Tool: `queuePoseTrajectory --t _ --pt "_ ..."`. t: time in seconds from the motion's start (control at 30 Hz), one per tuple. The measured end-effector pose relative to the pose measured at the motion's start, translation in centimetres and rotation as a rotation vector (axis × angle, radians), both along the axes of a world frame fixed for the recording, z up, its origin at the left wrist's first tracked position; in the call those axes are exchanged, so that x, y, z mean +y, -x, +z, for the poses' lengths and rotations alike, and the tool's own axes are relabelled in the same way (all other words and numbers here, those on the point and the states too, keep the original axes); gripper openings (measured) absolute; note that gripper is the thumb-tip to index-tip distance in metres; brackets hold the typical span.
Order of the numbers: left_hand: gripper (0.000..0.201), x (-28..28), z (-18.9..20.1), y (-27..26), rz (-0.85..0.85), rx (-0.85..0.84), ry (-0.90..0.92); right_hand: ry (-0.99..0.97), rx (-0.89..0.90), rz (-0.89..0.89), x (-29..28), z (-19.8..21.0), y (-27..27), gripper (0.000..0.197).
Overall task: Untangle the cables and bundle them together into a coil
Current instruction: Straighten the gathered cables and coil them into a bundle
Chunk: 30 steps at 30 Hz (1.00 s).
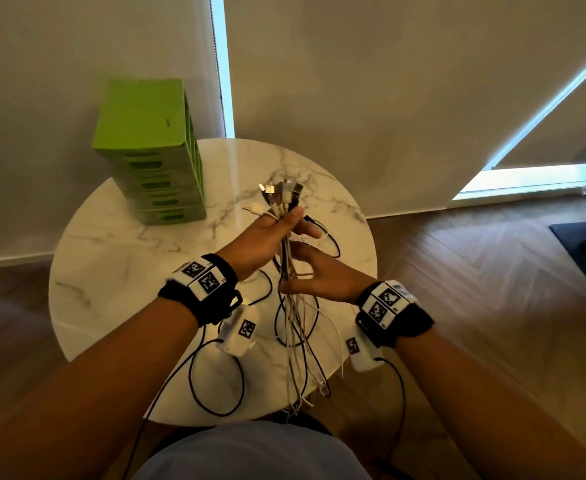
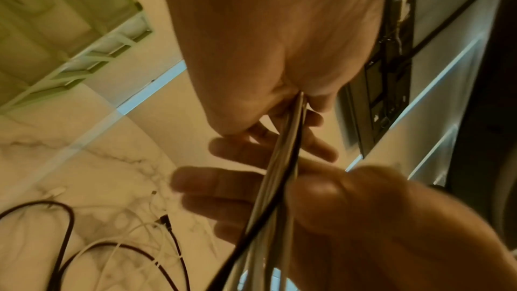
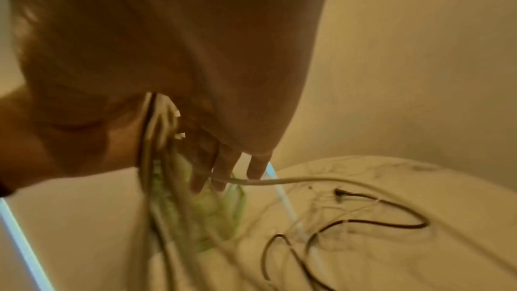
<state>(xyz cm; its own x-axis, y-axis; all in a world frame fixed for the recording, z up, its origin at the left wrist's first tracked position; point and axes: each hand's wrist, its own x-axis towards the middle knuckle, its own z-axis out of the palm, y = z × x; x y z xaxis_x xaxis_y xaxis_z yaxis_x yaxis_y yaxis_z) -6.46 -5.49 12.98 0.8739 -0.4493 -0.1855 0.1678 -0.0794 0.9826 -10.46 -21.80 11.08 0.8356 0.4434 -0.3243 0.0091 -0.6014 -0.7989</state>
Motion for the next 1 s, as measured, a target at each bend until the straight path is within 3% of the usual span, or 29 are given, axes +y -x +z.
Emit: queuePoseTrajectory --t 0.1,0.17,0.27,0.37,0.43,0.5,0.57,0.67,0.73,0.8,0.9,0.97,1.0 --pt "0.039 0.4 0.9 -0.2 -0.137 -0.04 -0.124 -0.134 -0.037 -0.073 2.1 0.9 0.1 0.027" --pt "0.039 0.7 1.1 -0.5 -0.179 -0.022 -0.169 -0.278 -0.039 -0.222 2.6 1.5 0.8 0.016" --pt "0.053 0.5 0.7 -1.0 -0.173 0.093 -0.099 -0.467 0.082 -0.399 2.7 2.1 2.2 0.014" --pt "0.027 -1.0 0.8 -0.9 -0.162 0.218 0.182 -0.332 0.054 -0.379 1.8 1.6 3.1 0.018" --pt "0.024 -2.4 1.3 -0.8 -0.184 0.067 0.161 -0.174 0.002 -0.349 0.9 1.6 3.2 0.011" --pt "0.032 -4.0 1.8 -0.2 -0.292 -0.133 0.037 -0.05 -0.062 -0.316 -0.1 1.7 3.4 0.009" --pt "0.033 -5.5 2.1 0.5 -0.324 -0.202 0.022 -0.048 -0.073 -0.385 -1.5 1.9 3.8 0.016" --pt "0.059 -6.9 0.8 1.4 -0.327 -0.067 0.154 -0.244 0.046 -0.577 -3.8 2.2 4.8 0.024" --pt "0.075 -7.9 -0.8 2.2 -0.43 0.037 0.175 -0.367 0.092 -0.662 -5.1 2.7 5.9 0.023" --pt "0.064 -9.0 -2.6 3.2 -0.646 0.101 0.055 -0.485 0.132 -0.707 -5.8 3.3 7.1 0.021" --pt "0.041 -11.1 -5.5 4.2 -1.078 0.029 -0.284 -0.694 0.196 -0.721 -6.3 5.1 8.4 0.028" --pt "0.049 -12.5 -7.4 4.6 -1.051 -0.224 -0.41 -0.762 0.178 -0.719 -6.8 6.2 9.2 0.029" --pt "0.053 -13.0 -8.0 4.5 -0.889 -0.319 -0.431 -0.784 0.13 -0.714 -7.0 6.8 9.6 0.028"
